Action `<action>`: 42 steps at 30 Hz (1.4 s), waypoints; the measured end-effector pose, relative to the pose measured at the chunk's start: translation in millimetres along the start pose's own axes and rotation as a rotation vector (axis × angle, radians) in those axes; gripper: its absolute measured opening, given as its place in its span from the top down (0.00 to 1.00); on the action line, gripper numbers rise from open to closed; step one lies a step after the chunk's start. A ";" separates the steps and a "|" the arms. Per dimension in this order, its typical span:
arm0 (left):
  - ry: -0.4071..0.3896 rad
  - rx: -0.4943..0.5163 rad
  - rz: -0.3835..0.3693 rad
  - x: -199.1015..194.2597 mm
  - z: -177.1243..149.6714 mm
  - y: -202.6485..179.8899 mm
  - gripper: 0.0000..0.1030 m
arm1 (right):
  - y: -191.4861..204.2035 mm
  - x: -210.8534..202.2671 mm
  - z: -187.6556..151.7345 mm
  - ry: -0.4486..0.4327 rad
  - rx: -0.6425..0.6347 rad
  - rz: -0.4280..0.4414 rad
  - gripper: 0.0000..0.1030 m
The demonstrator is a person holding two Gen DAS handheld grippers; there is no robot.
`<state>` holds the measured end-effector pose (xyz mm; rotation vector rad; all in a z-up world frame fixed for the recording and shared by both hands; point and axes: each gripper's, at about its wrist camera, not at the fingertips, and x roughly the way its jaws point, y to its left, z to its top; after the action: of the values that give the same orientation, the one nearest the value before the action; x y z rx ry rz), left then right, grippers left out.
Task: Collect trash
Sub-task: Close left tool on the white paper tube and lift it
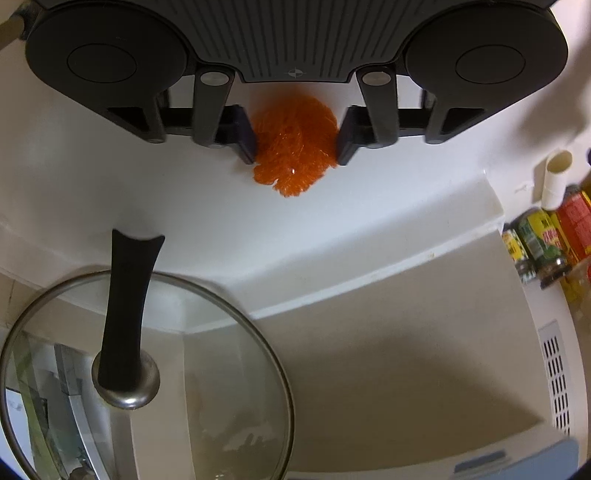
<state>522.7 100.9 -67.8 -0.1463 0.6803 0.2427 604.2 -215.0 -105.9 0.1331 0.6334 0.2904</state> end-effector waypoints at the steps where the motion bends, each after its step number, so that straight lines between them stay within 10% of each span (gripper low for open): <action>1: -0.002 -0.002 0.004 3.3 1.5 -1.2 0.24 | -1.8 -0.3 2.6 -0.004 0.008 0.003 0.58; 20: 0.050 -0.040 0.130 84.5 31.8 5.7 0.29 | -17.2 -6.7 19.3 -0.042 0.060 0.051 0.59; 26: 0.054 0.005 0.088 78.3 29.7 12.5 0.53 | -19.6 -7.0 18.4 -0.037 0.072 0.057 0.59; 42: 0.108 0.138 -0.100 -4.0 -19.5 34.8 0.56 | -17.1 -28.3 7.9 -0.018 0.099 0.122 0.59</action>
<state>498.6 129.5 -82.1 -0.0615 0.7926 0.0917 591.1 -240.2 -87.2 0.2696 0.6226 0.3753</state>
